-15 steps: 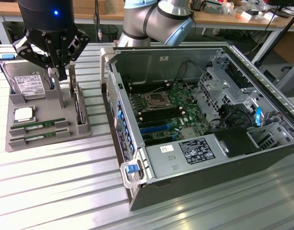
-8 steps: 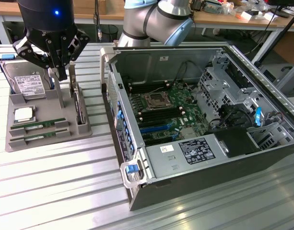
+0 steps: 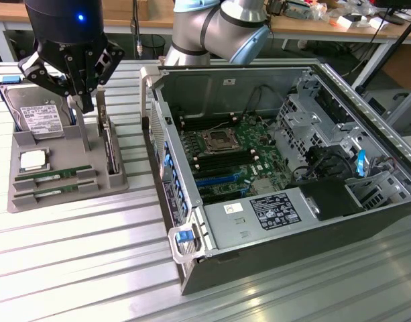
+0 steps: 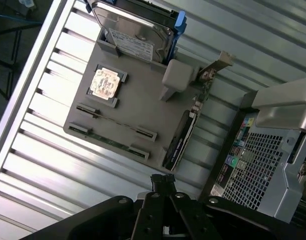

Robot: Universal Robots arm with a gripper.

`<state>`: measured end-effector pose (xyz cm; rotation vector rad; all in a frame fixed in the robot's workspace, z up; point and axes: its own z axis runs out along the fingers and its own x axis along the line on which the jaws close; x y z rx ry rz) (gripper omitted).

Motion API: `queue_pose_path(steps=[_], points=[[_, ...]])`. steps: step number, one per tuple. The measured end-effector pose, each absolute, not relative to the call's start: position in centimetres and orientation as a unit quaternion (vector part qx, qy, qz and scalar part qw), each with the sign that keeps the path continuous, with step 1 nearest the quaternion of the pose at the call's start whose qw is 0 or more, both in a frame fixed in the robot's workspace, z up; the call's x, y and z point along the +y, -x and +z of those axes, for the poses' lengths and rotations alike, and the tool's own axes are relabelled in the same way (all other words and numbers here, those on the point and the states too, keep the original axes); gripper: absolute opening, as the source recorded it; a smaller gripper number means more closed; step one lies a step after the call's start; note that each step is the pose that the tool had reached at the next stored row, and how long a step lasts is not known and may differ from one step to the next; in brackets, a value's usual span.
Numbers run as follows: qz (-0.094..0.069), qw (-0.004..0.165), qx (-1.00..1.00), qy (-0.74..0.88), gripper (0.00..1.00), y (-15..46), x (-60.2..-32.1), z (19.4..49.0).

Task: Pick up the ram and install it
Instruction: 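Pick up the ram and move it above insertion slot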

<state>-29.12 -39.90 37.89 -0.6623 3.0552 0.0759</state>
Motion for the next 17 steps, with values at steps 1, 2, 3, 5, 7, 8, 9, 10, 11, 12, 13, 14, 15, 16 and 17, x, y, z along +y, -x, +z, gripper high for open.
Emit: queue_pose_path(steps=[1,2,3,5,7,8,9,10,11,12,13,14,15,16,17], points=[[0.024,0.007,0.976,0.214,0.11,29.12,-39.9,37.9],[0.024,0.007,0.976,0.217,0.11,29.13,-39.9,37.89],[0.024,0.007,0.975,0.219,0.11,29.13,-39.89,37.89],[0.024,0.007,0.974,0.224,0.11,29.13,-39.89,37.89],[0.024,0.007,0.974,0.227,0.11,29.12,-39.9,37.89],[0.024,0.007,0.973,0.228,0.11,29.12,-39.9,37.89],[0.024,0.007,0.973,0.23,0.11,29.12,-39.9,37.89],[0.024,0.007,0.973,0.232,0.11,29.13,-39.9,37.89],[0.024,0.007,0.972,0.233,0.11,29.13,-39.9,37.89],[0.024,0.007,0.972,0.235,0.11,29.13,-39.89,37.89],[0.024,0.007,0.971,0.236,0.11,29.13,-39.89,37.89],[0.024,0.007,0.971,0.238,0.11,29.12,-39.89,37.89],[0.024,0.007,0.97,0.24,0.11,29.12,-39.9,37.89],[0.024,0.006,0.97,0.243,0.11,29.12,-39.9,37.89],[0.025,0.006,0.969,0.246,0.11,29.13,-39.89,37.89]])
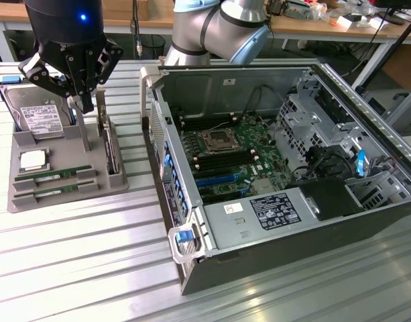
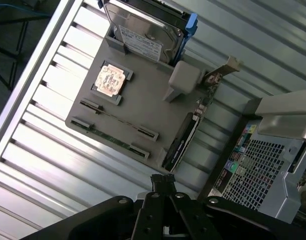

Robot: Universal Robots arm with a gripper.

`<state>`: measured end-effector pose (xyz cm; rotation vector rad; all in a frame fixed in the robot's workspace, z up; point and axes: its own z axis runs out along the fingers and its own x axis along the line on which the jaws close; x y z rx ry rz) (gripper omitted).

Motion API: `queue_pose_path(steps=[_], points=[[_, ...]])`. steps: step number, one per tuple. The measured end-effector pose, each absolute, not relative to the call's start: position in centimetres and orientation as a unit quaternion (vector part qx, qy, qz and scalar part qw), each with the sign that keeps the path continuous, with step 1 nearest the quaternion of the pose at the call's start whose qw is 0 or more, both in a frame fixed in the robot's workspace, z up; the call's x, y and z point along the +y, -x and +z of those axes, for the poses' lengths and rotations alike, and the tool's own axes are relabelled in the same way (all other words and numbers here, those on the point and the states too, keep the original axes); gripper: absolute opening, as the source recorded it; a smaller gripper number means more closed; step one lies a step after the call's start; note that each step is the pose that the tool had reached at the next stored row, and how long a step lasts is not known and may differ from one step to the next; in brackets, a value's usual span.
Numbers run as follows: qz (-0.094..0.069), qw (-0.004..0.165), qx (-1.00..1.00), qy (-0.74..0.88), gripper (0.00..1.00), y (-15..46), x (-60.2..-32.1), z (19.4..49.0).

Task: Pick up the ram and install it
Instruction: 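Pick up the ram and move it above insertion slot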

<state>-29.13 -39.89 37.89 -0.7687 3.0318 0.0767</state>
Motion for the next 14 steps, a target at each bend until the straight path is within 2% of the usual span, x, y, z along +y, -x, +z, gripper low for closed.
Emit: queue_pose_path(steps=[14], points=[[0.025,0.005,0.959,0.282,0.11,29.13,-39.9,37.88]])
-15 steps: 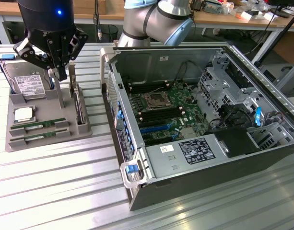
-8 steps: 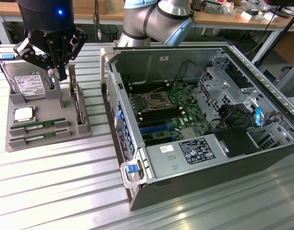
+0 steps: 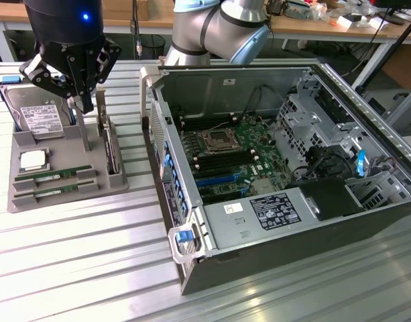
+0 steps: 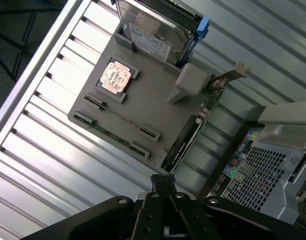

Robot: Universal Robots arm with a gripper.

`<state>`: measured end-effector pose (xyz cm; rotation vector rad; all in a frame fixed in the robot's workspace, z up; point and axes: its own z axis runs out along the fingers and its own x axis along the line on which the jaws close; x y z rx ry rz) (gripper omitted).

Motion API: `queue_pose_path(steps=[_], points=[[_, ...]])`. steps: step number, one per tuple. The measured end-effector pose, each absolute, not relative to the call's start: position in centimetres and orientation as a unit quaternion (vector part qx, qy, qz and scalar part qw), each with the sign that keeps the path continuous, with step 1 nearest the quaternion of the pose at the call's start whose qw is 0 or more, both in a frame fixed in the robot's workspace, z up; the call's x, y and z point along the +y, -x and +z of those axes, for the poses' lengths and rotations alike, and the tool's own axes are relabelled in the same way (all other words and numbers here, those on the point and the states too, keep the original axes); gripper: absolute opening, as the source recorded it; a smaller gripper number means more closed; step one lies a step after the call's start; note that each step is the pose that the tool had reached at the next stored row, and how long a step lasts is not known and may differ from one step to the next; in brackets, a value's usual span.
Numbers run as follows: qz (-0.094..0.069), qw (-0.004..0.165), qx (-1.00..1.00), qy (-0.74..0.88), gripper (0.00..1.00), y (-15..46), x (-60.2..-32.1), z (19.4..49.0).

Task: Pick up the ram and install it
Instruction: 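Pick up the ram and move it above insertion slot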

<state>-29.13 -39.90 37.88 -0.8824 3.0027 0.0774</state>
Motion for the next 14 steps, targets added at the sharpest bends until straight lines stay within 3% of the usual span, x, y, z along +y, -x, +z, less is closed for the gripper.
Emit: queue_pose_path(steps=[14], points=[[0.025,0.005,0.949,0.315,0.11,29.12,-39.89,37.88]])
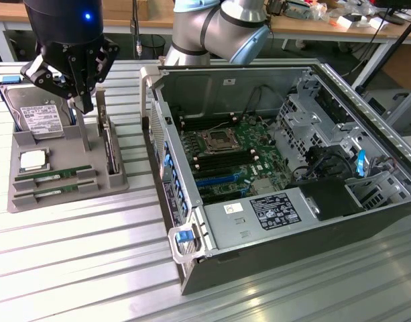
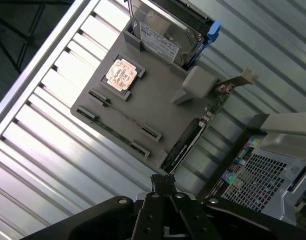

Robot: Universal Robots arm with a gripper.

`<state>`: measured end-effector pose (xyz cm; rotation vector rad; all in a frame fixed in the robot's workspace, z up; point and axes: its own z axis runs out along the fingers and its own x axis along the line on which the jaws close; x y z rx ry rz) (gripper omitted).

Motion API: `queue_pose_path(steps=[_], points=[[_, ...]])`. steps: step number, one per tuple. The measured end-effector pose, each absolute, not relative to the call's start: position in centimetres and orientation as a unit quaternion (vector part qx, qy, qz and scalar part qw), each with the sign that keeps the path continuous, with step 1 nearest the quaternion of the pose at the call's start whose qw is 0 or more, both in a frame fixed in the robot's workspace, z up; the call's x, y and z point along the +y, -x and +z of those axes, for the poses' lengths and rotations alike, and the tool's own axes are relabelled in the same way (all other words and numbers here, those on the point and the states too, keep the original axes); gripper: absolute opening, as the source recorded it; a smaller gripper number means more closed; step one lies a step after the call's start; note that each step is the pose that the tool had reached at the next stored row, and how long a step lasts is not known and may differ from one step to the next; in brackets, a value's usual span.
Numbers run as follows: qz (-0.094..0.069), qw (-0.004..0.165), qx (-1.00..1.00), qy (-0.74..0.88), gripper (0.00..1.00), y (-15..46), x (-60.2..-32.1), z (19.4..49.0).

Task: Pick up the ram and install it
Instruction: 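Pick up the ram and move it above insertion slot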

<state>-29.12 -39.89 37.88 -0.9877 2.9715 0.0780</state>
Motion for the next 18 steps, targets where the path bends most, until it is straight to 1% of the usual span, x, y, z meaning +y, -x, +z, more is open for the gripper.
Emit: queue_pose_path(steps=[18], points=[[0.025,0.003,0.929,0.369,0.11,29.13,-39.89,37.86]])
